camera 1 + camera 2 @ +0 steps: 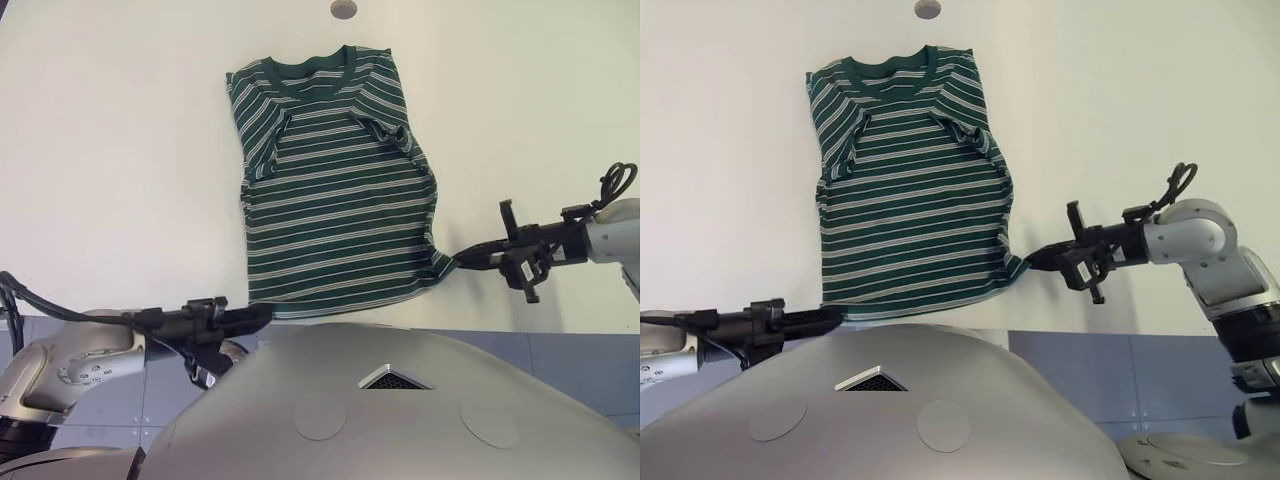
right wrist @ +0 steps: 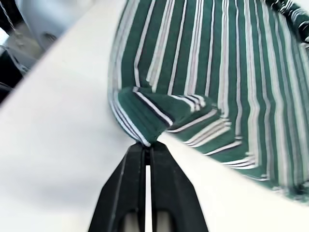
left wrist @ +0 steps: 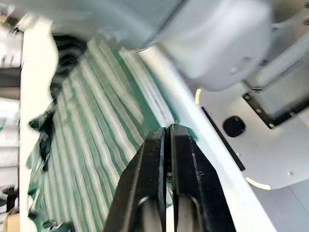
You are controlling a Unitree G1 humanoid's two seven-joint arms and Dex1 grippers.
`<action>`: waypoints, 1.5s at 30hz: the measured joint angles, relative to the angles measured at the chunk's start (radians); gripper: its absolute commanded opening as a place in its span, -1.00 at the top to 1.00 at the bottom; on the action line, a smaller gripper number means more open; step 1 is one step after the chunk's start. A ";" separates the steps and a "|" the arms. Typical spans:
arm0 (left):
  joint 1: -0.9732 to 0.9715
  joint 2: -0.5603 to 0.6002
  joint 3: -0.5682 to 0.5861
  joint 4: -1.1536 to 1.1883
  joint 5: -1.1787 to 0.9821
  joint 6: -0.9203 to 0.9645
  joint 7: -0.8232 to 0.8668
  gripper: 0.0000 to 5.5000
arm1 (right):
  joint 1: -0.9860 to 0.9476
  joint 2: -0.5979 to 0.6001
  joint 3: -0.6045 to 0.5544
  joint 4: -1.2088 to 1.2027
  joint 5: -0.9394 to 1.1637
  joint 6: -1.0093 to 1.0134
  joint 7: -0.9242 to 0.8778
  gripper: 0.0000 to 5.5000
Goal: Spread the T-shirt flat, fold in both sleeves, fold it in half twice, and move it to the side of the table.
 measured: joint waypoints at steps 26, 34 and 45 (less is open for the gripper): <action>-1.532 -0.390 -0.170 1.557 -0.318 0.554 -0.138 0.84 | -1.303 0.785 -0.118 1.431 -0.084 0.626 -0.515 0.69; -1.646 -0.422 -0.076 1.667 -0.270 0.647 0.172 0.29 | -1.256 0.914 -0.228 1.378 -0.160 0.390 -0.788 0.24; -1.172 -0.540 0.183 0.719 -0.545 0.847 0.374 0.13 | -0.766 1.056 0.278 0.625 -0.579 0.419 -0.610 0.24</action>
